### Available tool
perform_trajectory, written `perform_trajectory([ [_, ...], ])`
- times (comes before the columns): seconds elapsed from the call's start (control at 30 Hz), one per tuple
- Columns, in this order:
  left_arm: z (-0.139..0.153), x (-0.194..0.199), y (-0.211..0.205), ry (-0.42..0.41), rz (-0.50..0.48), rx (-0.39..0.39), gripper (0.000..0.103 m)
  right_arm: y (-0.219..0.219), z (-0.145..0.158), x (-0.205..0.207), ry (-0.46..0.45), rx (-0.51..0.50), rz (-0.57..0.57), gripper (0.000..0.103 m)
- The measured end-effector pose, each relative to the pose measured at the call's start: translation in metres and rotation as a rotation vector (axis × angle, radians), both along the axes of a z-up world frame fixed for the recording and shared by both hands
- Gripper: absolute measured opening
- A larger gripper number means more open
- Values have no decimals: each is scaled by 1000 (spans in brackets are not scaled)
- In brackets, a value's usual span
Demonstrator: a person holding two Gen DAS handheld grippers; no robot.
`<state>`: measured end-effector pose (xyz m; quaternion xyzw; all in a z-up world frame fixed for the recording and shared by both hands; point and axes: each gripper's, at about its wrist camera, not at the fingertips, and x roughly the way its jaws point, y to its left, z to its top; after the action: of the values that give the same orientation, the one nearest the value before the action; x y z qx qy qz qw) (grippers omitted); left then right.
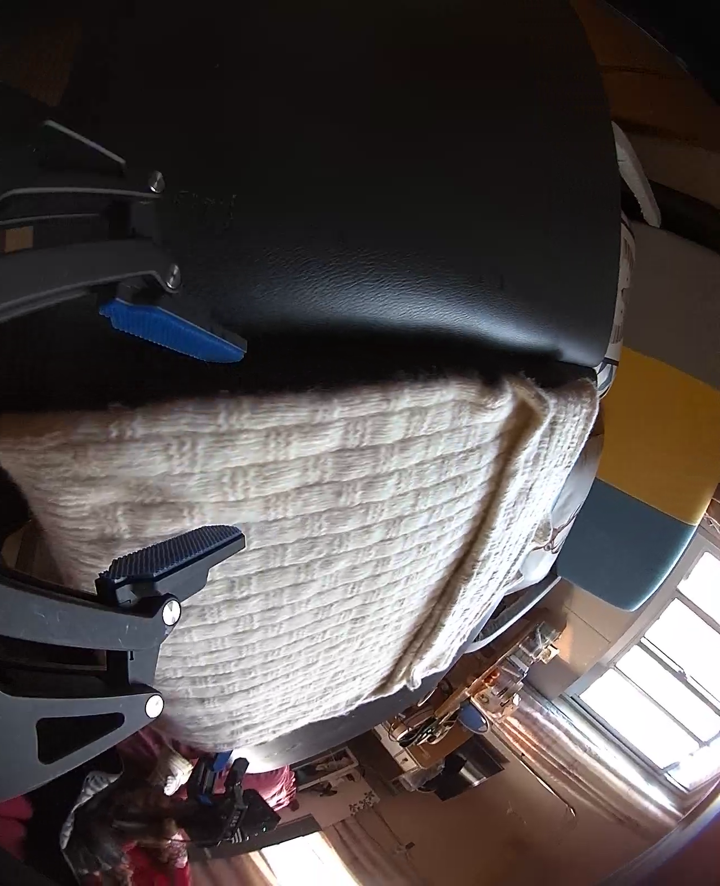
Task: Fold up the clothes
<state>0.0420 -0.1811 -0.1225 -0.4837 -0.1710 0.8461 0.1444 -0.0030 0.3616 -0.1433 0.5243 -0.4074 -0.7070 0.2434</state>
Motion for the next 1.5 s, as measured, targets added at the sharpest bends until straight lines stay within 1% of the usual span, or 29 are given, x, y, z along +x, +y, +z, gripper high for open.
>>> perform_trajectory([
  [0.1, 0, 12, 4, 18, -16, -4, 67, -19, -2, -5, 30, -21, 52, 35],
  [0.27, 0, 25, 4, 38, 0, 11, 69, -46, 0, -13, 86, 21, 119, 35],
  [0.37, 2, 27, 8, 57, -6, -8, 69, -47, -3, -13, 79, -4, 110, 35],
  [0.47, 7, 27, 16, 71, -16, -33, 60, -43, -11, -13, 52, -67, 76, 35],
  [0.5, 8, 27, 18, 71, -18, -40, 51, -44, -11, -13, 52, -73, 76, 35],
  [0.53, 8, 26, 20, 71, -19, -48, 45, -46, -10, -13, 74, -61, 91, 35],
  [0.57, 8, 26, 21, 70, -12, -53, 42, -50, -7, -12, 110, -34, 110, 35],
  [0.6, 7, 25, 21, 65, -2, -65, 30, -53, -4, -10, 148, -5, 130, 35],
  [0.63, 6, 23, 21, 59, 8, -80, 20, -57, -2, -9, 165, 17, 148, 35],
  [0.67, 6, 22, 19, 50, 22, -76, 18, -60, 0, -9, 174, 37, 164, 35],
  [0.7, 5, 21, 15, 33, 37, -52, 17, -60, -1, -10, 162, 43, 161, 31],
  [0.73, 4, 20, 13, 17, 49, -32, 17, -58, -2, -11, 142, 45, 152, 22],
  [0.77, 4, 19, 11, 5, 56, -23, 16, -58, -4, -12, 138, 39, 137, 20],
  [0.87, 2, 17, 9, -28, 67, -4, 16, -57, -9, -12, 140, 15, 118, 20],
  [0.93, 1, 15, 3, -54, 83, 39, 16, -41, -14, -7, 98, -55, 113, 24],
  [0.97, 0, 15, 0, -58, 92, 53, 15, -38, -17, -6, 82, -84, 98, 24],
  [1.0, 1, 16, 0, -54, 93, 50, 12, -40, -16, -6, 88, -78, 109, 24],
  [1.03, 2, 17, 2, -47, 92, 42, 11, -42, -14, -6, 100, -61, 130, 22],
  [1.07, 3, 18, 3, -41, 91, 34, 11, -44, -12, -6, 100, -33, 137, 20],
  [1.1, 4, 19, 4, -34, 90, 26, 11, -47, -10, -6, 95, -2, 139, 16],
  [1.13, 5, 20, 6, -28, 89, 18, 10, -50, -6, -5, 103, 39, 143, 14],
  [1.2, 8, 23, 3, -20, 76, 50, 9, -60, 1, -3, 112, 92, 151, 14],
  [1.27, 12, 27, 0, -14, 62, 90, 9, -66, 10, 2, 134, 73, 159, 14],
  [1.33, 16, 30, -7, -6, 43, 177, 9, -74, 13, 2, 155, -7, 152, 14],
  [1.4, 27, 28, -10, 18, 18, 247, 9, -80, 13, 1, 170, -76, 144, 14],
  [1.43, 33, 27, -11, 32, 4, 280, 9, -82, 14, 1, 181, -105, 144, 14],
  [1.5, 44, 23, -13, 57, -17, 341, 9, -87, 19, -14, 201, -137, 129, 14],
])
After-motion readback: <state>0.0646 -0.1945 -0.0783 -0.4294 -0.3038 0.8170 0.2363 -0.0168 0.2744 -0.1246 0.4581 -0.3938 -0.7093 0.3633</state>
